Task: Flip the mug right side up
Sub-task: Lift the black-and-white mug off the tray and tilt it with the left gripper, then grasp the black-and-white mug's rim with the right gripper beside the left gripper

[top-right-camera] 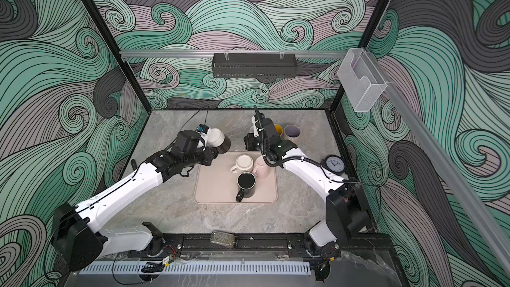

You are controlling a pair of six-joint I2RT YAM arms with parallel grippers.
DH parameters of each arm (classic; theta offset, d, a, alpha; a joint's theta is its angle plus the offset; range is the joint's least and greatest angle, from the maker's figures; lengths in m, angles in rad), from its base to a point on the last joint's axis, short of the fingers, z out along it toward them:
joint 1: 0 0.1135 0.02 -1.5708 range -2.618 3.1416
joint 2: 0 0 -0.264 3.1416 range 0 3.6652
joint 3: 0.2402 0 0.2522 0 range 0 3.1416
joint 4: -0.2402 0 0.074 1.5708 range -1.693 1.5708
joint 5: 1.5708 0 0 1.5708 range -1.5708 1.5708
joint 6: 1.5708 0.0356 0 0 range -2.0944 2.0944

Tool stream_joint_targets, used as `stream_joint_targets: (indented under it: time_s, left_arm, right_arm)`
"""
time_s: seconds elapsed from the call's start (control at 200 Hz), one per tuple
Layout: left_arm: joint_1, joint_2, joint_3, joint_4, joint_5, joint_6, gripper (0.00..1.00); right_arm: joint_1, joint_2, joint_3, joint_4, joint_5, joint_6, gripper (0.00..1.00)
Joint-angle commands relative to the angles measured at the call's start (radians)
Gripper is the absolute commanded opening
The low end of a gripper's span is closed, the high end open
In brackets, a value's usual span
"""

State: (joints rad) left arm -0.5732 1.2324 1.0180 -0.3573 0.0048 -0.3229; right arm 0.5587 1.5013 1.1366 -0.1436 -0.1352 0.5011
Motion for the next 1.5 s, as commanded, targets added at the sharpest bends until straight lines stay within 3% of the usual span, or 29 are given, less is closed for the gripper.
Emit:
stream_joint_targets:
  time_s: [0.0, 0.175, 0.425, 1.026, 1.291, 1.496]
  left_arm:
    - [0.043, -0.062, -0.005, 0.242, 0.158, -0.098, 0.00]
    - [0.102, -0.068, -0.019, 0.405, 0.311, -0.236, 0.00]
    - [0.166, -0.042, -0.042, 0.620, 0.447, -0.436, 0.00]
    - [0.231, 0.031, -0.103, 0.901, 0.550, -0.676, 0.00]
    - [0.240, 0.075, -0.092, 0.976, 0.598, -0.739, 0.00]
    - [0.238, 0.124, -0.092, 1.073, 0.628, -0.810, 0.00]
  right_arm:
    - [-0.055, -0.027, -0.051, 0.154, -0.169, 0.132, 0.25]
    - [-0.096, -0.038, -0.100, 0.260, -0.289, 0.219, 0.25]
    - [-0.116, -0.024, -0.152, 0.464, -0.423, 0.365, 0.27]
    - [-0.114, 0.072, -0.159, 0.880, -0.658, 0.644, 0.37]
    - [-0.089, 0.102, -0.139, 0.904, -0.685, 0.667, 0.40]
    - [-0.074, 0.156, -0.122, 1.017, -0.691, 0.757, 0.42]
